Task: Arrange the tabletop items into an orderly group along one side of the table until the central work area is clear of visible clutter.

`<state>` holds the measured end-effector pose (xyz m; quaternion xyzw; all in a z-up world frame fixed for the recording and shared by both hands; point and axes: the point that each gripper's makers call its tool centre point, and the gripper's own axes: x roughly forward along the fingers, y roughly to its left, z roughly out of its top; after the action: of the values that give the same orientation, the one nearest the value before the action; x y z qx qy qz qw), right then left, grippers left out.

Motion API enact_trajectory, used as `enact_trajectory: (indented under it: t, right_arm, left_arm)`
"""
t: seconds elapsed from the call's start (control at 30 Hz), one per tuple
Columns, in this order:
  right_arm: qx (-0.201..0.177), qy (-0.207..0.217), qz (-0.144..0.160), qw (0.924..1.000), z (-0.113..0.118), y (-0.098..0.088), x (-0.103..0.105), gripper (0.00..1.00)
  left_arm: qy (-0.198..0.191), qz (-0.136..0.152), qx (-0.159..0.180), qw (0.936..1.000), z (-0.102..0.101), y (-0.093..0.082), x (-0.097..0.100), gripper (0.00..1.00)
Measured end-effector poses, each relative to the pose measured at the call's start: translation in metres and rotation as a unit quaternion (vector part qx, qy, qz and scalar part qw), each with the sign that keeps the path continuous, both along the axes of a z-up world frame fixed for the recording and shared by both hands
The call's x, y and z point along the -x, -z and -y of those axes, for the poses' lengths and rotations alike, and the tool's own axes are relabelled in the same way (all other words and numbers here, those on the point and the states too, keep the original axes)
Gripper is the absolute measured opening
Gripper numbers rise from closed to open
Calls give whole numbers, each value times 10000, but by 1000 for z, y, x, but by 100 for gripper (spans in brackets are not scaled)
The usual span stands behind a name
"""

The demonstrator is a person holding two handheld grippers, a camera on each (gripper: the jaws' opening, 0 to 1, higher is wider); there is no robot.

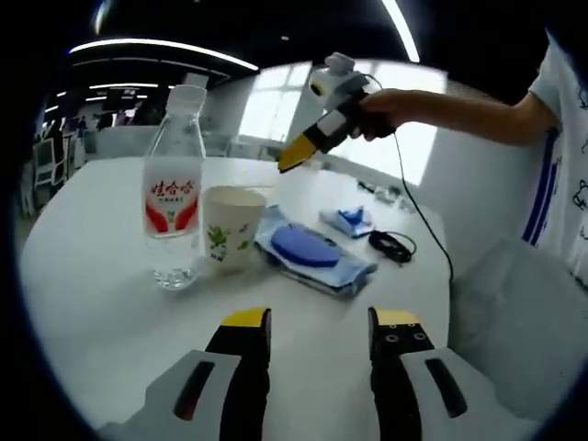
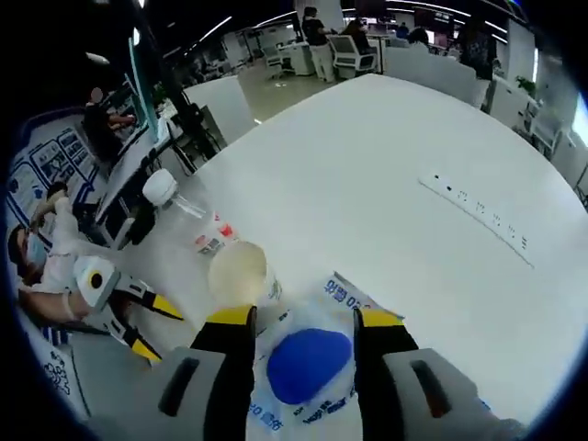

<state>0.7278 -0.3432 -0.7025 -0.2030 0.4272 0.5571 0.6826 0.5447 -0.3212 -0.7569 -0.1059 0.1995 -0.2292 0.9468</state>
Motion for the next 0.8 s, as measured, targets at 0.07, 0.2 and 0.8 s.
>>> enact_trajectory:
  t: [0.07,0.2,0.8]
  right_arm:
    - [-37,6,94,9999,10,-6,-4,39]
    - [-11,17,212,9998,28,-13,-10,39]
    - [442,-1568,950,9821,40,-31,-26,33]
  left_arm:
    - [61,-11,-33,10000,4,-5,-1,39]
    - [144,41,-159,9998,11,-17,-4,40]
    - [9,-375,-184,9991,58,-24,-9,35]
